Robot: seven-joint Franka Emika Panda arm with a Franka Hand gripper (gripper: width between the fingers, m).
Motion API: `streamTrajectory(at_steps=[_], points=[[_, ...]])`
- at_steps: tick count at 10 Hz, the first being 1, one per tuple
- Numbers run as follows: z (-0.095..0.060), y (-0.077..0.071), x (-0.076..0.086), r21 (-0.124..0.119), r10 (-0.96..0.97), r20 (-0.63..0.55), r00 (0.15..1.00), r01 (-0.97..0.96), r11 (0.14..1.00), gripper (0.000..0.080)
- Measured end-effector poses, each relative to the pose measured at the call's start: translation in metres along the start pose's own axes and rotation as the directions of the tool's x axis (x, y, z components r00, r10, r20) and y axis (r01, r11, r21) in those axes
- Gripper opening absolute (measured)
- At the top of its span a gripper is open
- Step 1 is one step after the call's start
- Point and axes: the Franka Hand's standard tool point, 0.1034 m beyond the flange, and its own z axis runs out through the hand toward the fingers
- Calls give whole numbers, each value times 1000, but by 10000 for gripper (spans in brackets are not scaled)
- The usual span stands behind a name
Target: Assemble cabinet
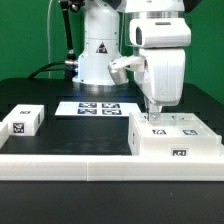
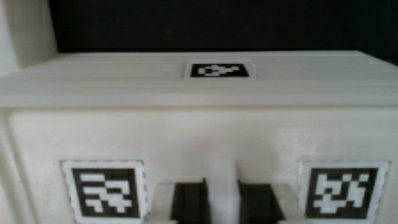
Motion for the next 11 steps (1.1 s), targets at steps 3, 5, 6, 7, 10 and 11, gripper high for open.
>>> streamTrajectory(at_steps=[3, 5, 6, 7, 10, 11], points=[[1, 0, -1, 1, 1, 0, 1000, -1, 1000, 260], [1, 0, -1, 1, 1, 0, 1000, -1, 1000, 442], [1, 0, -1, 1, 2, 0, 1000, -2, 1000, 576], [1, 0, -1, 1, 2, 0, 1000, -2, 1000, 738], [1, 0, -1, 1, 2, 0, 1000, -2, 1000, 796], [-1, -2, -1, -4, 22, 0, 1000, -22, 1000, 796]])
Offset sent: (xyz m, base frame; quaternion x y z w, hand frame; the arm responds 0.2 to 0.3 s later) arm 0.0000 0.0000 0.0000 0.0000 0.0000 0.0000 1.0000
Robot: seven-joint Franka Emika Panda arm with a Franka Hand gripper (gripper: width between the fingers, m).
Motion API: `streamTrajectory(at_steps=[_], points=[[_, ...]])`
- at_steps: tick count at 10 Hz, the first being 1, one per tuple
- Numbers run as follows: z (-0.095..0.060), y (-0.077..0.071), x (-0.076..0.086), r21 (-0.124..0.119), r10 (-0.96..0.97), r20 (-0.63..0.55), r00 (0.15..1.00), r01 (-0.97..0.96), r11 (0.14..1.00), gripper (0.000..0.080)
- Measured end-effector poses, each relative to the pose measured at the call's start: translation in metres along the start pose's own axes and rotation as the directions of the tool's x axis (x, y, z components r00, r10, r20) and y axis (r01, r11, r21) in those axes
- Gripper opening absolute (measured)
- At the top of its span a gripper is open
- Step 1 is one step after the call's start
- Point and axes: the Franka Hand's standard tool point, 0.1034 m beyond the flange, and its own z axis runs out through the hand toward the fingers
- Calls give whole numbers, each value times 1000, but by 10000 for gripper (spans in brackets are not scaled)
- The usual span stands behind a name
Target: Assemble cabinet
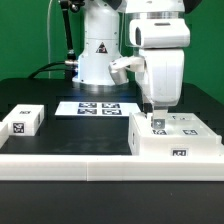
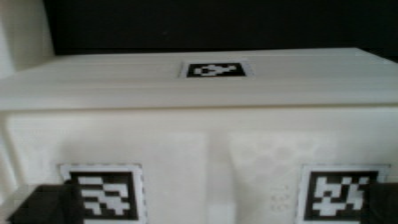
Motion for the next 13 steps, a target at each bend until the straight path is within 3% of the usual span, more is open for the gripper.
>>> streamTrajectory(at_steps=[2, 4, 5, 8, 10, 11, 13], points=[[-12, -16, 0, -8, 89, 9, 996, -89, 996, 797], [-24, -31, 5, -34, 192, 7, 981, -192, 981, 797], [-24, -39, 9, -27, 214, 10, 977, -214, 977, 797], [-23, -40, 8, -24, 250, 9, 968, -250, 968, 797], [-22, -40, 8, -34, 412, -5, 911, -412, 910, 797], [-20, -44, 7, -57, 493, -34, 870, -494, 868, 797], [-12, -59, 6, -45, 694, -76, 716, -698, 715, 797]])
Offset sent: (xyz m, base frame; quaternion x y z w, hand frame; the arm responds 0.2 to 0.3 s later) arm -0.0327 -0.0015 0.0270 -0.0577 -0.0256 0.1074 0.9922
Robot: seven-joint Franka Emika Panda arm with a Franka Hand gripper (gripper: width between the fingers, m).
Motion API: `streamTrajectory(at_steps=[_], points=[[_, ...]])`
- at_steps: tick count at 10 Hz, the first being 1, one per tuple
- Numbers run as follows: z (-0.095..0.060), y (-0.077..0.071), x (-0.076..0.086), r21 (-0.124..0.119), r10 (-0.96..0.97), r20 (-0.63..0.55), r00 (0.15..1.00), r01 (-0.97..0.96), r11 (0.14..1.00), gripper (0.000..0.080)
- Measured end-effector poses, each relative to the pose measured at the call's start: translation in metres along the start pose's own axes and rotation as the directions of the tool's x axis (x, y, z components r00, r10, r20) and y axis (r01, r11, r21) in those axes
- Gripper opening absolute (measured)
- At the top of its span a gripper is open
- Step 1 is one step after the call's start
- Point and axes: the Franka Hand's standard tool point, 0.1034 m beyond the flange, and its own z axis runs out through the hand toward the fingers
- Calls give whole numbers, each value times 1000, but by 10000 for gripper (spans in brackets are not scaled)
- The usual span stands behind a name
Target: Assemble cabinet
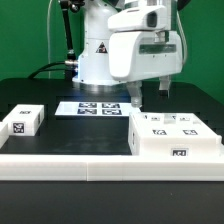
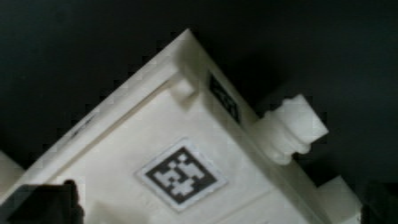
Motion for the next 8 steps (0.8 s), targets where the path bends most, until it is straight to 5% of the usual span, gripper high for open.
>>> streamTrajectory(at_steps=[3, 7, 8], points=[[5, -11, -5, 20, 345, -22, 939, -344, 939, 797], [5, -14, -1, 36, 527, -25, 849, -526, 850, 797], [7, -23, 1, 35, 633, -31, 774, -632, 774, 797]])
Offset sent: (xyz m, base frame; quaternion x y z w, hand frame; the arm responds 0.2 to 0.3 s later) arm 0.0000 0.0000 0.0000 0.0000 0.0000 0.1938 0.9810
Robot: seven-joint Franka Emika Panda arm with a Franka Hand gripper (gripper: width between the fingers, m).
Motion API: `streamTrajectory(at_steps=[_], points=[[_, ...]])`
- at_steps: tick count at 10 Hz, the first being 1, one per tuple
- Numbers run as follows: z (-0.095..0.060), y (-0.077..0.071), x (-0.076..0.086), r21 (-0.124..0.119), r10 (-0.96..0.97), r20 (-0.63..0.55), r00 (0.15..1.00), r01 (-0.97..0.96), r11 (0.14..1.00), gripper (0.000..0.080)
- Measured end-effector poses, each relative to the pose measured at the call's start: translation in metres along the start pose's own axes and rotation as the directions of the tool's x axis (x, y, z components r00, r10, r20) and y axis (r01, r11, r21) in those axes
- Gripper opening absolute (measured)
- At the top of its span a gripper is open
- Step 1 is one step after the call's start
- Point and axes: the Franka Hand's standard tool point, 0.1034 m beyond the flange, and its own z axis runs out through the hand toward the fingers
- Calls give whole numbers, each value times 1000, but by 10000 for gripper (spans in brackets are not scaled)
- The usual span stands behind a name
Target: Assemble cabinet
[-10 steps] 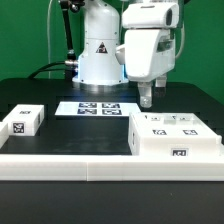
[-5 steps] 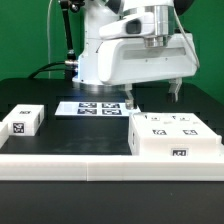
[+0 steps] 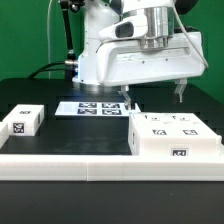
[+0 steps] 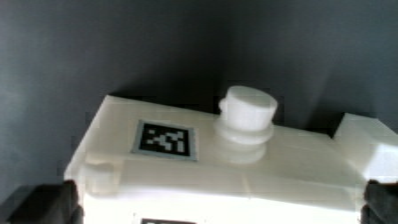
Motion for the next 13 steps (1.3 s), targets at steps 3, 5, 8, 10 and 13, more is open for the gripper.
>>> streamTrajectory(at_steps=[3, 5, 8, 10, 13], points=[[11, -8, -17, -12, 129, -13, 992, -129, 992, 797], [12, -8, -17, -17, 109, -12, 994, -109, 994, 797], [13, -13, -19, -17, 120, -5, 993, -120, 993, 797], [20, -25, -26, -46, 129, 2, 992, -129, 991, 797], [28, 7, -25, -72, 72, -8, 997, -72, 995, 797]])
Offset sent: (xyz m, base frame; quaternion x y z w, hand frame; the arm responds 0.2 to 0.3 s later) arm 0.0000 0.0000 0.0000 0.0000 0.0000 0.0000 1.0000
